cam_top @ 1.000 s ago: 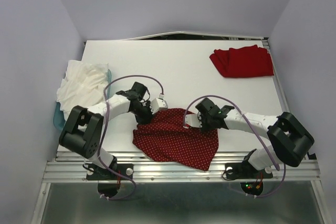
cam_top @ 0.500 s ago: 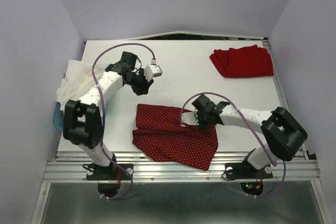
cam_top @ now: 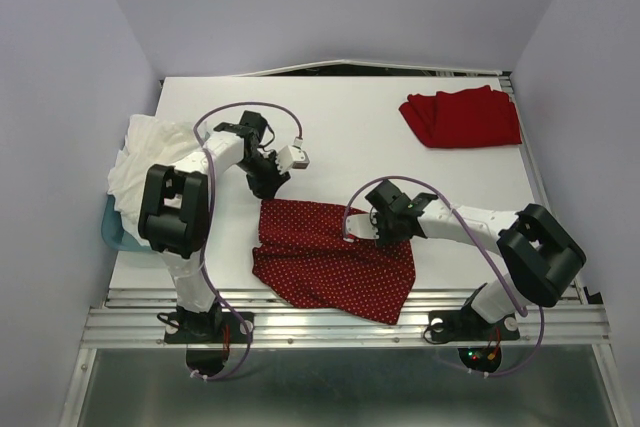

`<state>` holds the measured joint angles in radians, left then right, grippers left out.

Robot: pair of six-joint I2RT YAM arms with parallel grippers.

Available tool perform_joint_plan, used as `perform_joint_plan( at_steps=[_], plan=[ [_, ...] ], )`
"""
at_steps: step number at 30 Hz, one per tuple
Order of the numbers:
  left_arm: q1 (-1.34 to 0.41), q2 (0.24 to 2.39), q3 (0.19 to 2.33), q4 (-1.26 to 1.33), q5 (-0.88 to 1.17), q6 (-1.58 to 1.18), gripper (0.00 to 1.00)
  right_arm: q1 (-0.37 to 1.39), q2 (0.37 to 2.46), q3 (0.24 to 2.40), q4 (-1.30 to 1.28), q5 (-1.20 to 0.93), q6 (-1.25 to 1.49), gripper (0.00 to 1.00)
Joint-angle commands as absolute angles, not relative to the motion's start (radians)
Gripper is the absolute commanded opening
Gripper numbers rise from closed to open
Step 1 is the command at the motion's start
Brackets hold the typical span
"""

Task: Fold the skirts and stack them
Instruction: Flatten the skirt out

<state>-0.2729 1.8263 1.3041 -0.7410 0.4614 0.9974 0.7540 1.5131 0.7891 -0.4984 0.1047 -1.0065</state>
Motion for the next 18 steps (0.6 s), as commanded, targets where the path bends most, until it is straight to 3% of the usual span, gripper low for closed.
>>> perform_joint_plan(
  at_steps=[1,13,17,18],
  plan=[
    [-0.268,1.841,1.298,-0.752,0.445,1.031,0.40,0.755,1.494,0.813,-0.512,0.092,-1.009,0.01],
    [-0.273,1.891,1.247,-0.695,0.440,1.023,0.43,0.755,1.485,0.801,-0.508,0.100,-0.988,0.01],
    [-0.290,1.888,1.194,-0.657,0.439,1.000,0.35,0.755,1.480,0.805,-0.506,0.113,-0.979,0.01],
    [-0.293,1.884,1.160,-0.646,0.439,0.994,0.28,0.755,1.474,0.807,-0.506,0.118,-0.973,0.01]
  ],
)
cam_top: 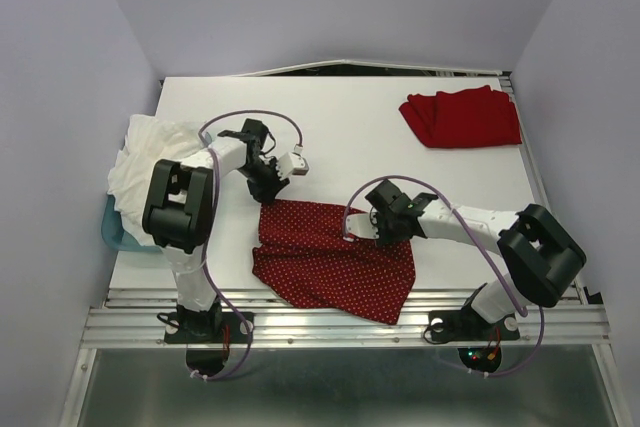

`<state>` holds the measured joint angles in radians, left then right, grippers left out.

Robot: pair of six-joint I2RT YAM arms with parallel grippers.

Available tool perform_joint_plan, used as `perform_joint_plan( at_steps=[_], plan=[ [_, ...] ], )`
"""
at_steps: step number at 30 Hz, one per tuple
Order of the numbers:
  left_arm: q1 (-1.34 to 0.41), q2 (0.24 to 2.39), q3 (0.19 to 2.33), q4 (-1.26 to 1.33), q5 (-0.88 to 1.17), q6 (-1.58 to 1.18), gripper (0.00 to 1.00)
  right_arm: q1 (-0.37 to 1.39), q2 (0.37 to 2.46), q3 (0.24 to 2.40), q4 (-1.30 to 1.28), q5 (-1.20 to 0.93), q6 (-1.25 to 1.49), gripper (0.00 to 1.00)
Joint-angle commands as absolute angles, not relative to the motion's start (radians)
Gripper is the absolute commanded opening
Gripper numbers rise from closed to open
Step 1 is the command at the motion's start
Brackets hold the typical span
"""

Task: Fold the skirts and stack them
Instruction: Flatten the skirt out

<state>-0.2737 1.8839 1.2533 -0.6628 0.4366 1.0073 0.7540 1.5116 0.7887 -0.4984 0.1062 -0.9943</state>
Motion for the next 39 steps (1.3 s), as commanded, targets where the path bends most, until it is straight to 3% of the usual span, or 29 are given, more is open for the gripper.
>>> perform_joint_plan(
  at_steps=[1,5,10,20,24,30,39],
  plan=[
    [-0.293,1.875,1.146,-0.638,0.449,0.985,0.22,0.746,1.471,0.807,-0.506,0.121,-0.966,0.01],
    [-0.290,1.850,1.095,-0.609,0.483,0.914,0.00,0.713,1.459,0.837,-0.508,0.126,-0.927,0.01],
    [-0.249,1.729,1.202,-0.655,0.471,0.858,0.00,0.615,1.427,0.952,-0.523,0.132,-0.856,0.01],
    [-0.161,1.635,1.869,-0.666,0.390,0.628,0.00,0.454,1.387,1.277,-0.523,0.205,-0.807,0.01],
    [-0.156,1.591,1.980,-0.568,0.319,0.520,0.00,0.405,1.416,1.453,-0.500,0.251,-0.773,0.01],
    [-0.156,1.428,1.965,-0.330,0.230,0.449,0.00,0.390,1.410,1.650,-0.422,0.259,-0.759,0.01],
    [-0.164,1.341,1.907,-0.348,0.242,0.495,0.00,0.390,1.365,1.635,-0.416,0.213,-0.818,0.01]
  ],
)
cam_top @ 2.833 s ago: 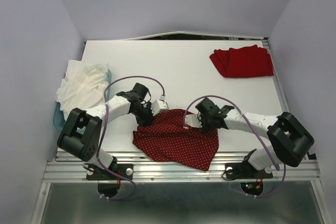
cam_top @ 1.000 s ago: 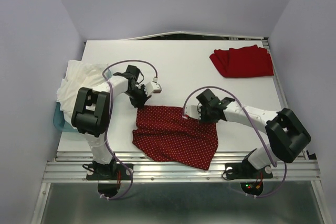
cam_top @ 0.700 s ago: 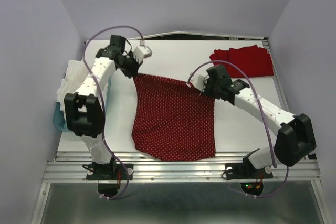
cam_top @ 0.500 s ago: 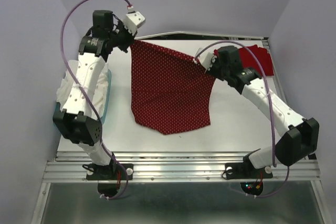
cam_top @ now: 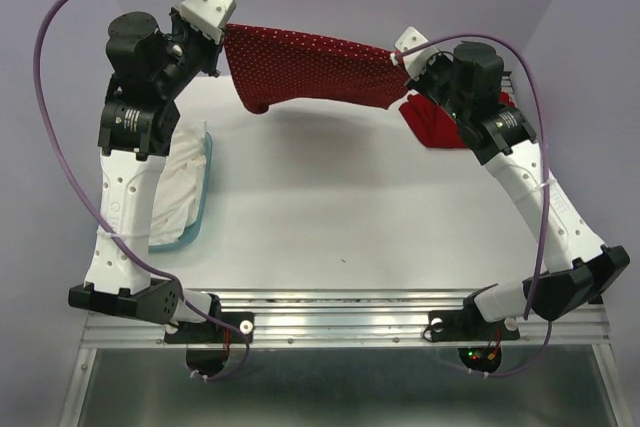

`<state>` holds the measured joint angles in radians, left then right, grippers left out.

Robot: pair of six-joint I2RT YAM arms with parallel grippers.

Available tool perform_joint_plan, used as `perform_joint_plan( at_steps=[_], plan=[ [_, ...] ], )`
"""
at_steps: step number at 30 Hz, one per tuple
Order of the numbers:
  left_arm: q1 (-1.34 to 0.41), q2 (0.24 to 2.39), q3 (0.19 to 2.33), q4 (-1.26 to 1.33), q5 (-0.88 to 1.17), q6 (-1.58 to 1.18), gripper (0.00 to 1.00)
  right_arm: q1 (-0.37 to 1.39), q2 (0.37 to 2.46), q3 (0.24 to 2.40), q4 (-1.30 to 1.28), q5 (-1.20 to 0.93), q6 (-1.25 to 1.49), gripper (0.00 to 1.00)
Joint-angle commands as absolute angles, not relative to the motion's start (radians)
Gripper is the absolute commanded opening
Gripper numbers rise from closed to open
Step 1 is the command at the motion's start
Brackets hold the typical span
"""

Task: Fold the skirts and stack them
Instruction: Flatten the skirt out

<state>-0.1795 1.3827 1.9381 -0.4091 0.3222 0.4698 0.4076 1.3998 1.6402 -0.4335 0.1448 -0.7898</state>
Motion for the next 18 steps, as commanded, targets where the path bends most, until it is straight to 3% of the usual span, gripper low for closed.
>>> perform_joint_plan(
  at_steps=[1,18],
  plan=[
    [-0.164,1.327,1.896,-0.336,0.230,0.494,0.00,0.390,1.358,1.637,-0.404,0.218,-0.809,0.01],
    [-0.173,1.302,1.809,-0.376,0.262,0.460,0.00,0.390,1.359,1.651,-0.364,0.201,-0.784,0.01]
  ],
)
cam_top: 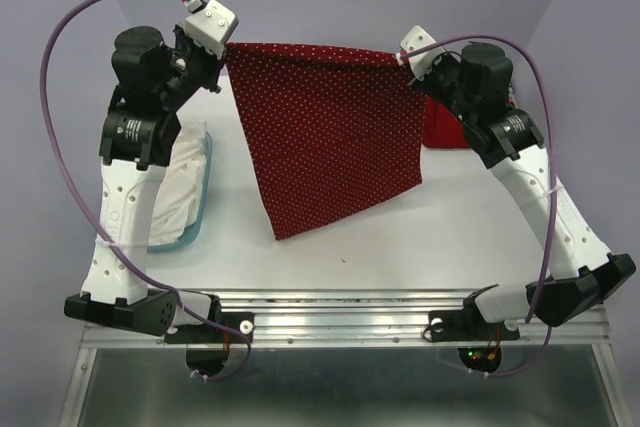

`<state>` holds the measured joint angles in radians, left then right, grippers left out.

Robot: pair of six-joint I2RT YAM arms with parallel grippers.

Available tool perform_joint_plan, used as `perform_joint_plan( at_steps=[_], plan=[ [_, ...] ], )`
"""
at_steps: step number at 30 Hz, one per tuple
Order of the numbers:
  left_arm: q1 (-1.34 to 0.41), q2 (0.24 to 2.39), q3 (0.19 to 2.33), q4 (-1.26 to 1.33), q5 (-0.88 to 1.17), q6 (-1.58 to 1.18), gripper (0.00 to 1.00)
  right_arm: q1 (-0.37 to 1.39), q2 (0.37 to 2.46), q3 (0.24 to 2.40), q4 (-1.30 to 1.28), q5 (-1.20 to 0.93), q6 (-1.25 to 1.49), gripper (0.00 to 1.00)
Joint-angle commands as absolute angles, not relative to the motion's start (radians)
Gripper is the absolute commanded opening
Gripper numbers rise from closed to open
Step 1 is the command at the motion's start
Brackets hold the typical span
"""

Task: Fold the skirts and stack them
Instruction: Flatten the skirt out

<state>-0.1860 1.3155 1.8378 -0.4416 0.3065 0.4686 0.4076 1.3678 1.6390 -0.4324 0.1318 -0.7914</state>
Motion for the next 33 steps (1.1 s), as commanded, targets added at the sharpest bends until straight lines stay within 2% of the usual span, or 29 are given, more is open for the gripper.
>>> perform_joint_plan(
  at_steps=[1,15,27,33],
  plan=[
    [-0.173,1.299,1.809,-0.365,0.264,0.451,0.00,0.390,1.358,1.655,-0.367,0.196,-0.784,0.01],
    [-0.173,1.186,1.830,-0.380,0.253,0.439,0.00,0.390,1.226,1.654,-0.503,0.147,-0.788,0.01],
    [-0.173,0.845,1.579,-0.489,0.397,0.436,0.00,0.390,0.983,1.548,-0.839,-0.058,-0.787,0.01],
    [-0.173,0.736,1.623,-0.537,0.442,0.376,0.00,0.390,0.902,1.588,-0.937,-0.141,-0.749,0.01]
  ],
)
